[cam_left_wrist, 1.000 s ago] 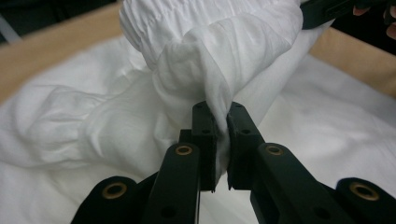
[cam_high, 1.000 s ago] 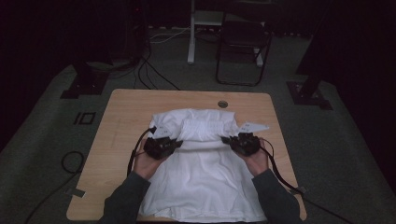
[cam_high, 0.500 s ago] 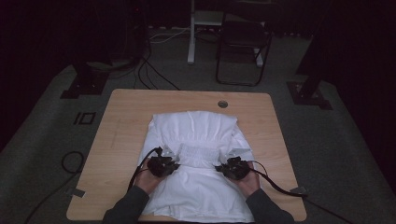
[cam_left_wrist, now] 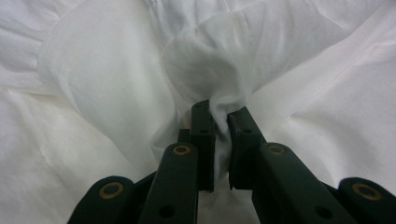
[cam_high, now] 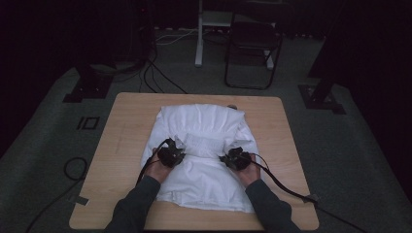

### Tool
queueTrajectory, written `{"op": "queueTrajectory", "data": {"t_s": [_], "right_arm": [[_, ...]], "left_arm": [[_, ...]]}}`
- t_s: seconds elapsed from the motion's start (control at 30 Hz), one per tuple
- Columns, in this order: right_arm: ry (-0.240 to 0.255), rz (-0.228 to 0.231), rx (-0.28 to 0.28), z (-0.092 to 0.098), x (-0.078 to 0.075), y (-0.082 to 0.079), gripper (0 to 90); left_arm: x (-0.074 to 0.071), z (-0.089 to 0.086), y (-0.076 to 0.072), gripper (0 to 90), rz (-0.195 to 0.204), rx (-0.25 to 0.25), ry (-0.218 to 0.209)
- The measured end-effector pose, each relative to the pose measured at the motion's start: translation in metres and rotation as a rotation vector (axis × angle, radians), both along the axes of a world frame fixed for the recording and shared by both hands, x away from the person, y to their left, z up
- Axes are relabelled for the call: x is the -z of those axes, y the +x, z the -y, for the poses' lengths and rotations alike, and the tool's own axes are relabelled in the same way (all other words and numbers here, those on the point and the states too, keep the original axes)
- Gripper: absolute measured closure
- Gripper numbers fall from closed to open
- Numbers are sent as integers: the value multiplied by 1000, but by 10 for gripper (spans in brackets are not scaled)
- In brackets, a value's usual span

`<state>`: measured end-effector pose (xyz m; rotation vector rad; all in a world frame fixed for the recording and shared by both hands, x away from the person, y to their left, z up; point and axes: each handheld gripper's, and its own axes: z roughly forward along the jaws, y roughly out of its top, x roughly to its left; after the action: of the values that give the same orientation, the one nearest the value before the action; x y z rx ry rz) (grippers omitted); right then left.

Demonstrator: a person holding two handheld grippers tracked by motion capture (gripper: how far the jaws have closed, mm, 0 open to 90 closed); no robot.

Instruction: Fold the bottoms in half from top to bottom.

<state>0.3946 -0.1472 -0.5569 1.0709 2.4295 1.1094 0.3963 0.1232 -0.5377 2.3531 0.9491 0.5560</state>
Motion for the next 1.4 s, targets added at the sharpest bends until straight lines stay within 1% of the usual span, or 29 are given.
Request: {"op": "queueTrajectory", "data": {"t_s": [0.1, 0.13, 0.17, 0.23, 0.3, 0.4, 0.5, 0.53, 0.57, 0.63, 0.7, 0.77, 0.8, 0.83, 0.87, 0.9, 0.93, 0.97, 1.0, 1.07, 1.1, 1.13, 1.17, 1.2, 1.23, 1.27, 1.3, 1.33, 1.4], "right_arm": [[-10, 7, 19, -3, -1, 9, 853], [-8, -3, 31, -4, -2, 17, 852], [-3, -9, 33, -3, -2, 19, 852], [17, -15, 30, -1, -4, 21, 853], [59, -4, 37, 5, -12, 21, 855], [109, 47, 38, 13, -34, 15, 859], [135, 120, 38, 19, -58, 7, 860], [155, 151, 36, 22, -69, 3, 859], [167, 163, 31, 25, -74, 0, 860], [177, 182, 18, 28, -83, -8, 859], [160, 174, 7, 29, -81, -16, 859], [139, 147, -3, 28, -70, -22, 859], [127, 122, -5, 27, -60, -26, 859], [119, 105, -8, 26, -53, -27, 859], [98, 80, -9, 25, -42, -29, 858], [98, 80, -9, 25, -42, -29, 858], [74, 27, -6, 22, -23, -30, 852], [64, 9, -3, 21, -17, -30, 832], [57, -7, 2, 20, -12, -29, 777], [68, -39, -3, 21, -11, -27, 633], [80, -38, -7, 23, -13, -28, 568], [93, -24, -9, 25, -18, -29, 524], [119, -11, -12, 29, -24, -30, 493], [155, 5, -15, 34, -31, -30, 463], [188, 23, -8, 38, -38, -31, 449], [208, 41, 6, 42, -43, -30, 464], [210, 60, 30, 44, -48, -28, 569], [203, 61, 54, 46, -50, -25, 705], [190, 48, 105, 47, -50, -14, 838]], "left_arm": [[0, 0, 3, 831, 1, -13, -10], [0, -2, 9, 832, -10, -38, -41], [0, -3, 10, 835, -14, -40, -48], [-3, -5, 10, 843, -16, -34, -66], [-11, -7, 7, 850, -2, -29, -96], [-28, -9, 0, 853, 42, -20, -152], [-58, -14, -14, 854, 113, -6, -248], [-64, -14, -18, 853, 128, 2, -262], [-72, -15, -23, 853, 141, 16, -272], [-77, -15, -29, 853, 135, 34, -275], [-71, -14, -33, 851, 110, 39, -265], [-58, -14, -34, 849, 67, 36, -263], [-51, -14, -34, 845, 47, 32, -264], [-39, -14, -33, 842, 11, 31, -260], [-32, -14, -33, 832, -6, 26, -253], [-32, -14, -33, 823, -6, 26, -253], [-12, -13, -31, 785, -81, -5, -250], [-7, -13, -30, 745, -100, -14, -255], [-5, -15, -30, 709, -110, -7, -257], [-9, -17, -31, 630, -103, -12, -283], [-15, -18, -31, 605, -91, -12, -292], [-21, -21, -32, 586, -77, -16, -307], [-21, -21, -32, 581, -77, -16, -307], [-33, -25, -30, 581, -51, -21, -337], [-38, -27, -29, 584, -34, -31, -340], [-42, -28, -25, 632, -25, -40, -334], [-45, -28, -22, 749, -21, -51, -323], [-46, -28, -17, 868, -15, -66, -311], [-44, -26, -5, 900, -31, -93, -304]]}}
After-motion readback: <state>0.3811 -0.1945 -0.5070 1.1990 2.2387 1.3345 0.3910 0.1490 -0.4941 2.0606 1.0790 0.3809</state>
